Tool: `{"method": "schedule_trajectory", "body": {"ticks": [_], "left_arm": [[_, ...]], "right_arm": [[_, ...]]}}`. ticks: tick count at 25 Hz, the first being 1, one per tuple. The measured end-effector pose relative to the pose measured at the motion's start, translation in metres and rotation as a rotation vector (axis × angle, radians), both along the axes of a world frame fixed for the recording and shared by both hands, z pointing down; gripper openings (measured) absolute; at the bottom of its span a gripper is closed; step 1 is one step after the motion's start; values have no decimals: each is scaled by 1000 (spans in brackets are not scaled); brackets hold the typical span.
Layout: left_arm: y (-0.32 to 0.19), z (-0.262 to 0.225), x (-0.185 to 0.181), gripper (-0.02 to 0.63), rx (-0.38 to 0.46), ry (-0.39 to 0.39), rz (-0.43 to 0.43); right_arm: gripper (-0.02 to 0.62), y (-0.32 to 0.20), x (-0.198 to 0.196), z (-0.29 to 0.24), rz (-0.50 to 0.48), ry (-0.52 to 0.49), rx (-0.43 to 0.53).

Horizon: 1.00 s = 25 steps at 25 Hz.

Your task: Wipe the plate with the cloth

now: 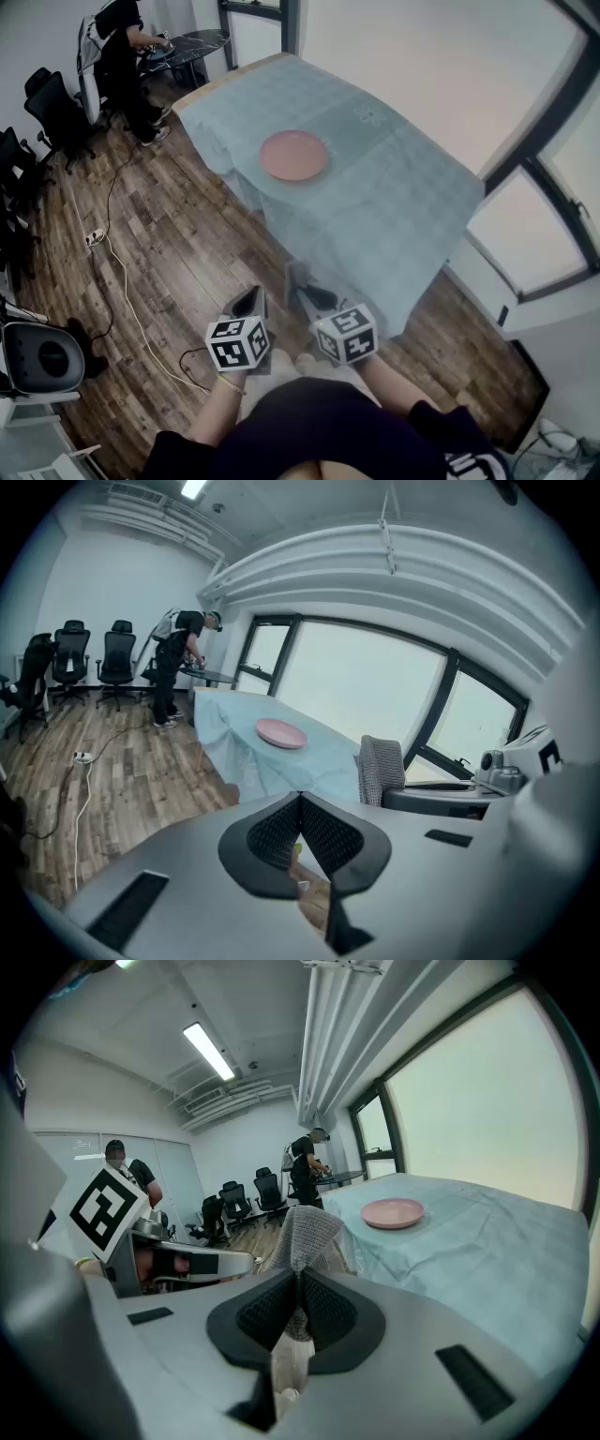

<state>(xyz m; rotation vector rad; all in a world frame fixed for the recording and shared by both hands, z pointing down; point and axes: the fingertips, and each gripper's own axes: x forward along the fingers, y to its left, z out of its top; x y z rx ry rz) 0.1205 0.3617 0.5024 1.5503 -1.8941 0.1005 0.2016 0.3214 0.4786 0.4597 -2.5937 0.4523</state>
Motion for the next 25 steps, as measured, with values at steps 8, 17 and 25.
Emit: {"method": "schedule_trajectory", "body": {"ticks": [8,17,25], "left_arm": [[-5,-1,22,14,4,-8,10],[-8,6,40,14,-6,3,21],[-18,9,48,14,-12,8,14]], "right_arm": [[32,2,18,3,-15,5,-4],[32,1,30,10,-20,-18,-58],[32,-3,36,11,-26,-32,-87]]}}
